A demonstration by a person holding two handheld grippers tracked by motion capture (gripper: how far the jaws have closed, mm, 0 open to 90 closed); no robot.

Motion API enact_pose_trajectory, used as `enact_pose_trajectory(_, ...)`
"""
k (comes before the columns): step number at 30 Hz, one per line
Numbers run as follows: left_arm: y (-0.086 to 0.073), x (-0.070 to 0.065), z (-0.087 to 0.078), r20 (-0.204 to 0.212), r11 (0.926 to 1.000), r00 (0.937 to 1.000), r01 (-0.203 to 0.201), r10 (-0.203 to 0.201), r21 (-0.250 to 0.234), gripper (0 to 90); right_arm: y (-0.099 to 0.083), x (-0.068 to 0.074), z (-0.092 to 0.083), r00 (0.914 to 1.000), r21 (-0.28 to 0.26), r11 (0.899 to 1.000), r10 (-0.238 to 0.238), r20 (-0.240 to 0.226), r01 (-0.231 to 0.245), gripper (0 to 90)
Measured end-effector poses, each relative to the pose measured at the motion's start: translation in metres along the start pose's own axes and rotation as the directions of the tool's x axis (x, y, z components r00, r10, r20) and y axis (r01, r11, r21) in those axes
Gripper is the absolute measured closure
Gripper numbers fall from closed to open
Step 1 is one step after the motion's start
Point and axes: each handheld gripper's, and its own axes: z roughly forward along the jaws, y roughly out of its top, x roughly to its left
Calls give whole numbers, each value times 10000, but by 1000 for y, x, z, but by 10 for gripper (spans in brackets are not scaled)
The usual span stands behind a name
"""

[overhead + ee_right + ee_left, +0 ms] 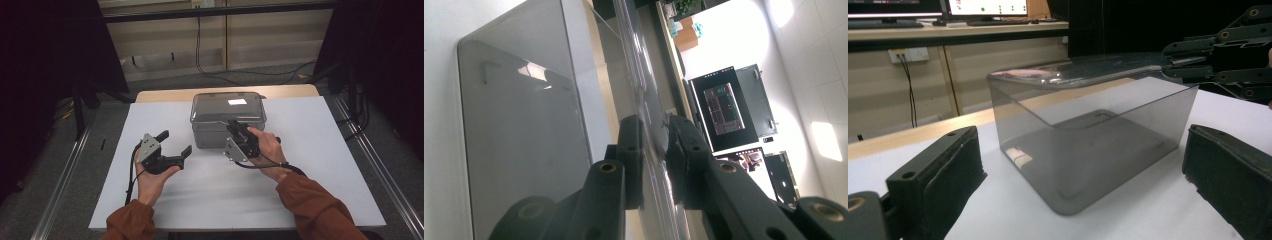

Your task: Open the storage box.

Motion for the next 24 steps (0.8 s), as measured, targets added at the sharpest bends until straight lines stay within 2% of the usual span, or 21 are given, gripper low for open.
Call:
enact_pose_trajectory(8,16,2,25,119,9996,9996,-235,237,-127,41,4,-5,1,9999,-7,10000,1,141,-1,780)
enact_pose_trajectory(12,14,3,34,86,9994,9998,-196,198,-303,41,2,-9,1,9997,-70,9999,100,207,-99,780)
enact_pose_trajectory(15,15,4,45,78,9997,9997,-224,224,-78,43,3,-10,2,9997,-60,9999,102,209,-101,781)
enact_pose_trajectory(17,18,5,51,-66,9993,9995,-315,314,-176,43,5,-11,2,9996,-70,9999,107,259,-106,783)
enact_pose_trajectory(21,18,9,61,-164,9997,9996,-221,219,-115,49,6,-15,2,9994,-79,9999,121,337,-119,786)
enact_pose_trajectory(24,18,9,67,-99,9995,9995,-304,303,-58,63,6,-17,3,9993,-78,9998,161,334,-158,787)
